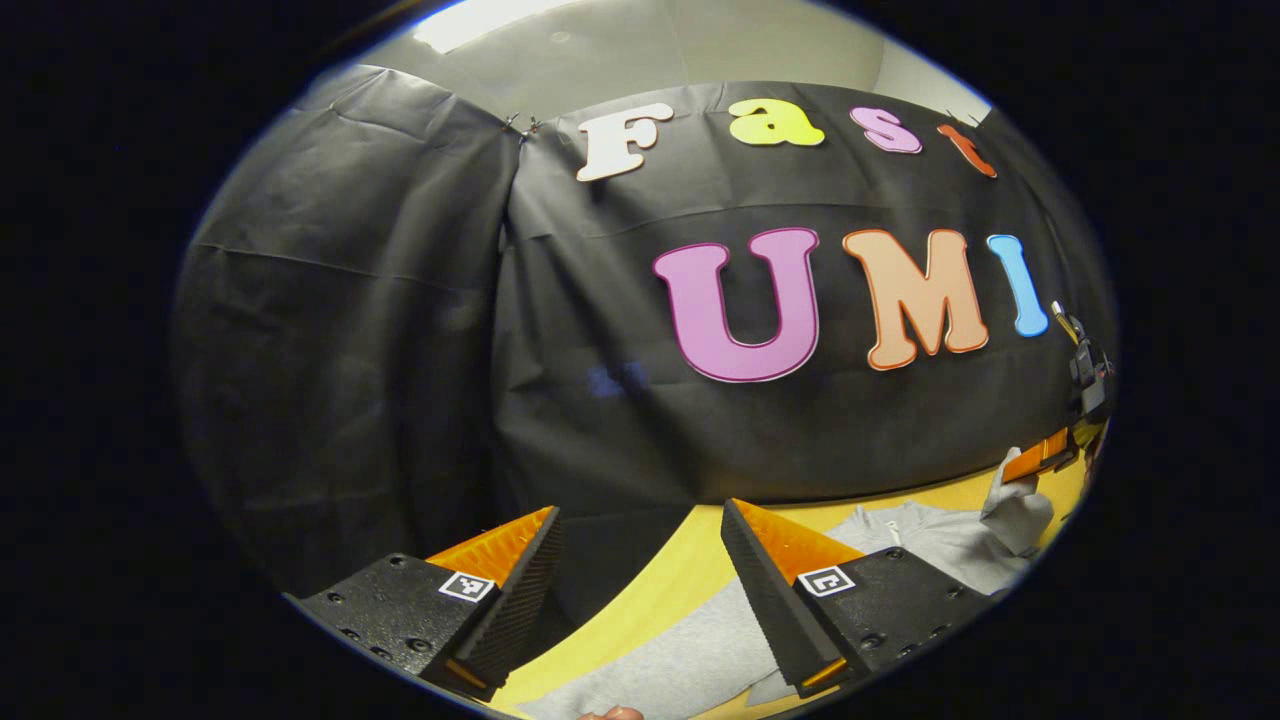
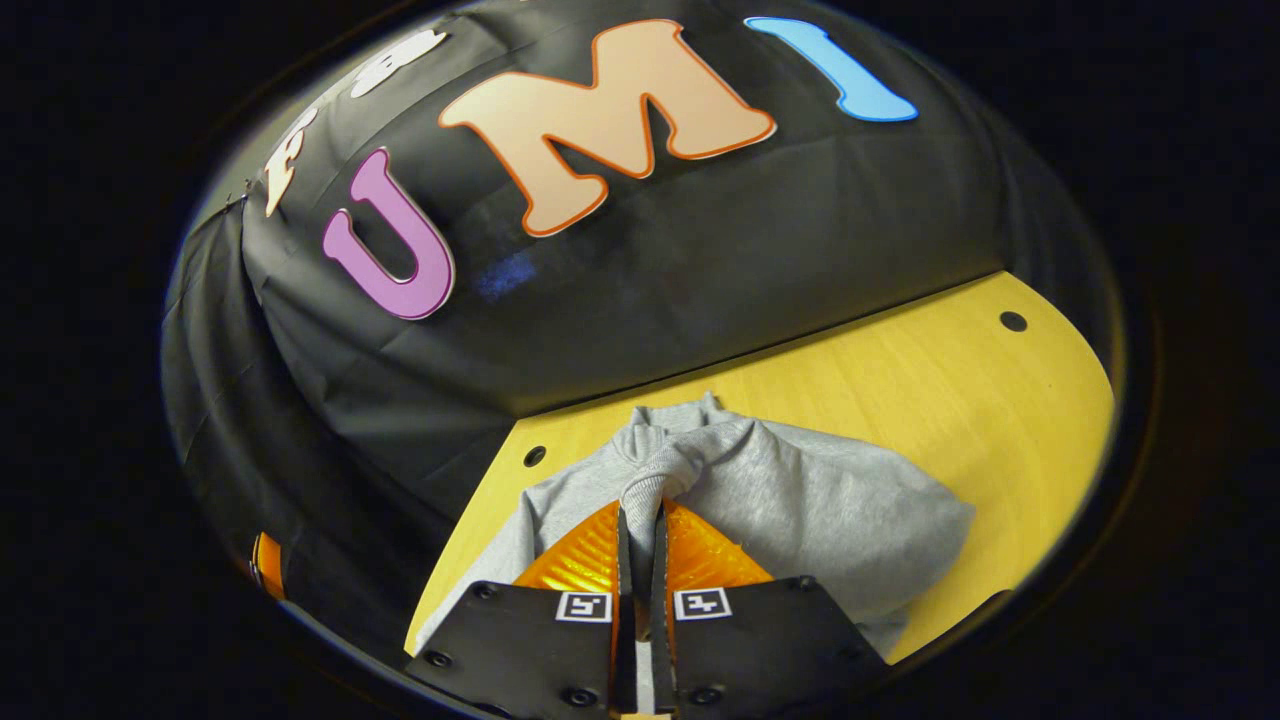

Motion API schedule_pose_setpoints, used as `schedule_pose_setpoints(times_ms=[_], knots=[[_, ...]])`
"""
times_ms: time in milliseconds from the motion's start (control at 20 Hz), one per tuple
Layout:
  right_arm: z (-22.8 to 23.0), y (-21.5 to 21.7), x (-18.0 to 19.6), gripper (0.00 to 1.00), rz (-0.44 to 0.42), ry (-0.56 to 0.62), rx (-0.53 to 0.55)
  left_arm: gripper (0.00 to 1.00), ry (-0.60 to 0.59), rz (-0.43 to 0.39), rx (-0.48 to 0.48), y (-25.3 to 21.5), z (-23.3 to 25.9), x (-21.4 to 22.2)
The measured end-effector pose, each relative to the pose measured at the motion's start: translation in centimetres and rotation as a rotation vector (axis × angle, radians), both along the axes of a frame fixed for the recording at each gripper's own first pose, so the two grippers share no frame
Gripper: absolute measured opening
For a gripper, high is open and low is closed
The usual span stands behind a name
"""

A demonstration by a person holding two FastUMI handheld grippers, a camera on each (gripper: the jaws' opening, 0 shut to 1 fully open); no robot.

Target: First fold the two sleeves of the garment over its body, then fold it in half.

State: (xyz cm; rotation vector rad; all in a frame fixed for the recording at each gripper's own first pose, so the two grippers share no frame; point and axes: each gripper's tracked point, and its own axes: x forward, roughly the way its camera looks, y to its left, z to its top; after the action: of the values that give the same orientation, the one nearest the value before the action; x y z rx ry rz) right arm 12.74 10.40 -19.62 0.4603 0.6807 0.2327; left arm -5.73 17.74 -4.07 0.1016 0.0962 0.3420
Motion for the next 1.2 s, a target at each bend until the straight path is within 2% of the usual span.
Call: schedule_pose_setpoints(times_ms=[400, 500, 550, 600, 750, 950, 1000, 1050, 1100, 1150, 1200], knots=[[-1.4, 9.8, 1.6, 0.08, 0.094, 0.004, 0.025, 0.94, 0.02, 0.084, 0.011, 5.3, -0.7, -2.9], [-2.6, 12.2, 1.6, 0.08, 0.125, 0.026, 0.015, 0.94, 0.026, 0.107, 0.007, 6.5, -1.0, -3.8], [-3.4, 13.2, 1.4, 0.05, 0.141, 0.039, 0.008, 0.94, 0.03, 0.12, 0.006, 7.1, -1.2, -4.3], [-4.2, 14.3, 1.3, 0.08, 0.158, 0.057, -0.002, 0.94, 0.035, 0.133, 0.003, 7.7, -1.4, -4.9], [-7.4, 16.9, 0.6, 0.08, 0.202, 0.105, -0.043, 0.94, 0.052, 0.168, -0.003, 9.1, -2.1, -6.4], [-10.4, 18.7, -0.1, 0.08, 0.21, 0.158, -0.096, 0.94, 0.076, 0.173, -0.019, 10.1, -3.3, -7.8], [-10.3, 19.0, -0.6, 0.08, 0.212, 0.175, -0.092, 0.99, 0.087, 0.169, -0.031, 10.1, -4.0, -8.0], [-11.1, 19.5, -0.7, 0.16, 0.216, 0.188, -0.078, 0.99, 0.101, 0.166, -0.04, 10.0, -4.6, -8.2], [-11.2, 19.8, -0.6, 0.14, 0.223, 0.192, -0.069, 0.99, 0.111, 0.162, -0.045, 10.0, -5.2, -8.2], [-11.3, 20.3, -1.0, 0.17, 0.229, 0.182, -0.051, 0.99, 0.119, 0.153, -0.05, 9.8, -5.9, -8.3], [-11.1, 20.6, -1.1, 0.44, 0.232, 0.171, -0.042, 0.99, 0.123, 0.14, -0.054, 9.6, -6.5, -8.3]])
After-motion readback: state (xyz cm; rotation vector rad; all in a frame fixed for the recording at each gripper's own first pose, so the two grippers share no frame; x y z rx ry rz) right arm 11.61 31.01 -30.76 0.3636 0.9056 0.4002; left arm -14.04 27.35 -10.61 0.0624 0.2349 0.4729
